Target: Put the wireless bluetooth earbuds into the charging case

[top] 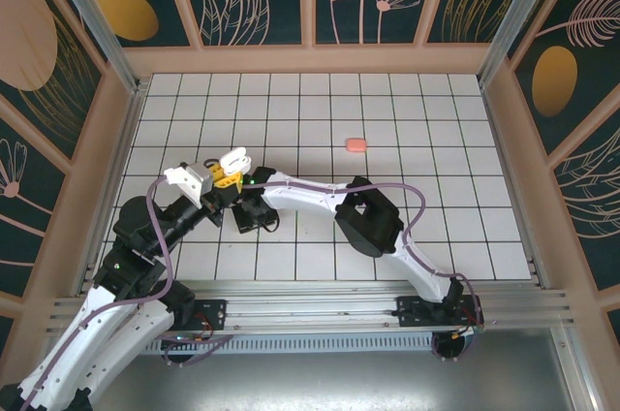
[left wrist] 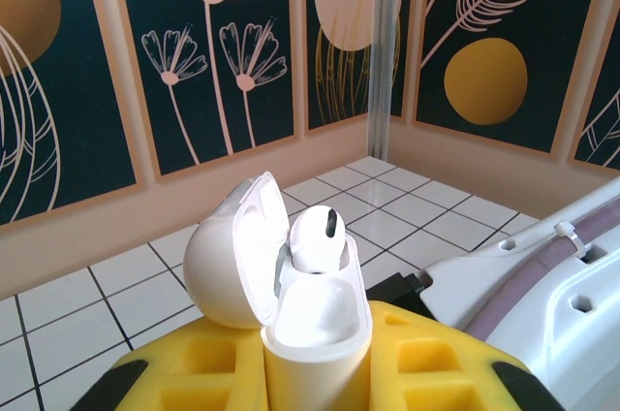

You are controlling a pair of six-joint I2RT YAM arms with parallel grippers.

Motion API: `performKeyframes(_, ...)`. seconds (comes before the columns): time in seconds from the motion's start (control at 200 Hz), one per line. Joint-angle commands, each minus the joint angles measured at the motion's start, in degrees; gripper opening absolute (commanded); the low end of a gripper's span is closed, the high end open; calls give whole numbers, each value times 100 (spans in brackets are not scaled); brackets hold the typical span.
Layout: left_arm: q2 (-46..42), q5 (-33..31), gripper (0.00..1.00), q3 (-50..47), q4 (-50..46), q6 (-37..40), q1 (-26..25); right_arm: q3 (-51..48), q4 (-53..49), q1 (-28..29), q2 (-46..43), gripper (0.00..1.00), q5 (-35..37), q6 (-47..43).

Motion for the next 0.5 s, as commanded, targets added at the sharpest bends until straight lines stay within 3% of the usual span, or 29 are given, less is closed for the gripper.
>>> performKeyframes(0.0,-50,16,4,72,110,-11,-20,9,-568,114,255,42,-53,-17)
performKeyframes(0.185,-53,26,5,77,114,-54,-13,95,-632,102,245,34,89,-44)
performKeyframes(0.495,-48,18,5,70,146,-91,-16,147,-769,25,102,33,359,-105)
